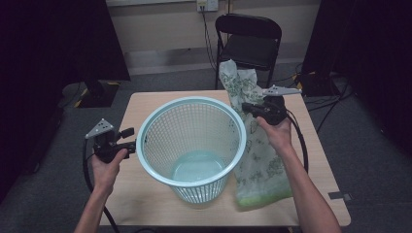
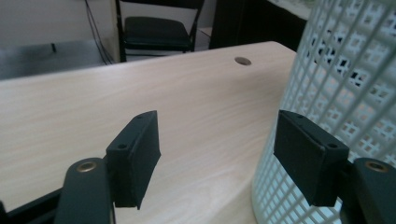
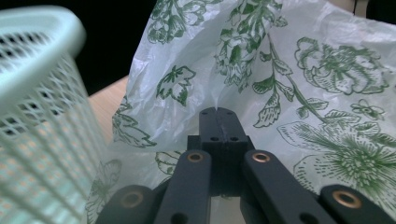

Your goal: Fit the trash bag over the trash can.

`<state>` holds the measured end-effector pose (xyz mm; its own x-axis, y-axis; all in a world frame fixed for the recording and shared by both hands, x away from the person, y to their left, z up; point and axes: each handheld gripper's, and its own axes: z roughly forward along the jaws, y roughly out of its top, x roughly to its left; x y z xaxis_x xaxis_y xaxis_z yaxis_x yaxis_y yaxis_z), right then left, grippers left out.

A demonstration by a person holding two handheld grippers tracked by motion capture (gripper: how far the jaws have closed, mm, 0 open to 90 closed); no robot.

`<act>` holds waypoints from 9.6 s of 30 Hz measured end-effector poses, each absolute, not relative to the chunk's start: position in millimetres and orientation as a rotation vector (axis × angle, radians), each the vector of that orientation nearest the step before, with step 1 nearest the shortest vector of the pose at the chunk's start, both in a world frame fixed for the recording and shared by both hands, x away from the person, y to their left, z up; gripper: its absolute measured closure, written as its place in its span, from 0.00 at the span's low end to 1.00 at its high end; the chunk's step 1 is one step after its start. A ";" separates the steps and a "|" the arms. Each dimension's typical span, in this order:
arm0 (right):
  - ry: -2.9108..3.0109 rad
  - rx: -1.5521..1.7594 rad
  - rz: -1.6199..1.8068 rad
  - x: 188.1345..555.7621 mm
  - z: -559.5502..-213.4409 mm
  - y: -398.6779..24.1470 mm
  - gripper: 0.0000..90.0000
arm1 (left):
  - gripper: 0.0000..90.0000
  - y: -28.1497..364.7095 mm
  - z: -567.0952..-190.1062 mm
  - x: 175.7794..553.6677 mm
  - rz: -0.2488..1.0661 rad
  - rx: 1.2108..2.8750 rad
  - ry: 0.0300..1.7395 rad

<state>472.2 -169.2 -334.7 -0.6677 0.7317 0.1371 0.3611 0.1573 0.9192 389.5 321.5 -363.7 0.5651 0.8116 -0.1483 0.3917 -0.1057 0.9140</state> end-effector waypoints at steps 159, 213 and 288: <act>2.319 0.495 1.606 392.9 -264.6 -91.9 0.73 | 0.44 264.0 -281.6 396.9 0.433 1.629 0.581; 2.137 0.506 1.824 405.3 -207.8 -82.4 1.00 | 0.37 244.2 -244.0 392.2 0.398 1.576 0.485; 2.182 0.545 1.729 397.3 -217.7 -68.5 0.59 | 1.00 259.0 -264.5 379.5 0.445 1.700 0.487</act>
<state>397.3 -68.5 -217.7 -0.8817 0.4717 -0.0023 0.1055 0.2019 0.9737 379.5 259.0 -264.5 0.8361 0.5479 0.0258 0.0748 -0.1606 0.9842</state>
